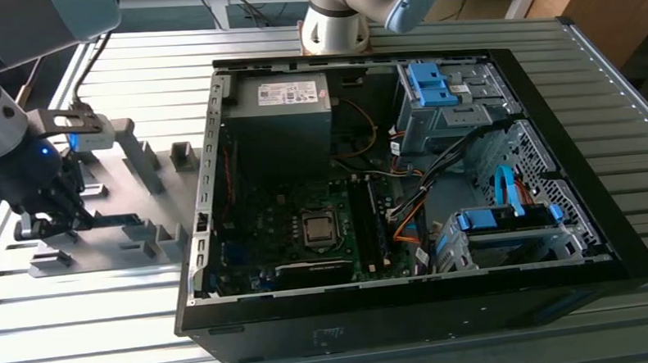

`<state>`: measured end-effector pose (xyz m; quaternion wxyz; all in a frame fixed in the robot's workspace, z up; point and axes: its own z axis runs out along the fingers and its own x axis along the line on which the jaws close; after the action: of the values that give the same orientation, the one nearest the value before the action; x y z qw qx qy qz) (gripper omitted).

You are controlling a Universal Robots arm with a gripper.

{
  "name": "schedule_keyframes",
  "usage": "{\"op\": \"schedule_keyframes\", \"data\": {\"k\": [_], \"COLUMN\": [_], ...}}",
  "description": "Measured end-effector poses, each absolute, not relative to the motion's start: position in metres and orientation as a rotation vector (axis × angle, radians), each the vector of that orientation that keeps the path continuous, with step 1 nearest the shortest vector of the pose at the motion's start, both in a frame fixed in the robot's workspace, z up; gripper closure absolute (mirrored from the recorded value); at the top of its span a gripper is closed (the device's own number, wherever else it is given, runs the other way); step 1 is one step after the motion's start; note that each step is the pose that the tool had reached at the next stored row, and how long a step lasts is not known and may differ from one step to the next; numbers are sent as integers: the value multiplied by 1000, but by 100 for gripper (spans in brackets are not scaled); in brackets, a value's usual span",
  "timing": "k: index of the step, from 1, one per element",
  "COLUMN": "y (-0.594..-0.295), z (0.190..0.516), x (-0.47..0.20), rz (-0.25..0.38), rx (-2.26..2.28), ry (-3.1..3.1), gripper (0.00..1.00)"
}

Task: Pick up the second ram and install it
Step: 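Pick up the second ram and move it above second insertion slot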

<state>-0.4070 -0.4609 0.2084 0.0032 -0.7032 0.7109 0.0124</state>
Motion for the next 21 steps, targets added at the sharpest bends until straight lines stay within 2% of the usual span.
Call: {"op": "schedule_keyframes", "data": {"k": [21], "y": [-461], "z": [215], "x": [-407], "rz": [39], "rx": [-2205], "ry": [2229], "gripper": [86]}}
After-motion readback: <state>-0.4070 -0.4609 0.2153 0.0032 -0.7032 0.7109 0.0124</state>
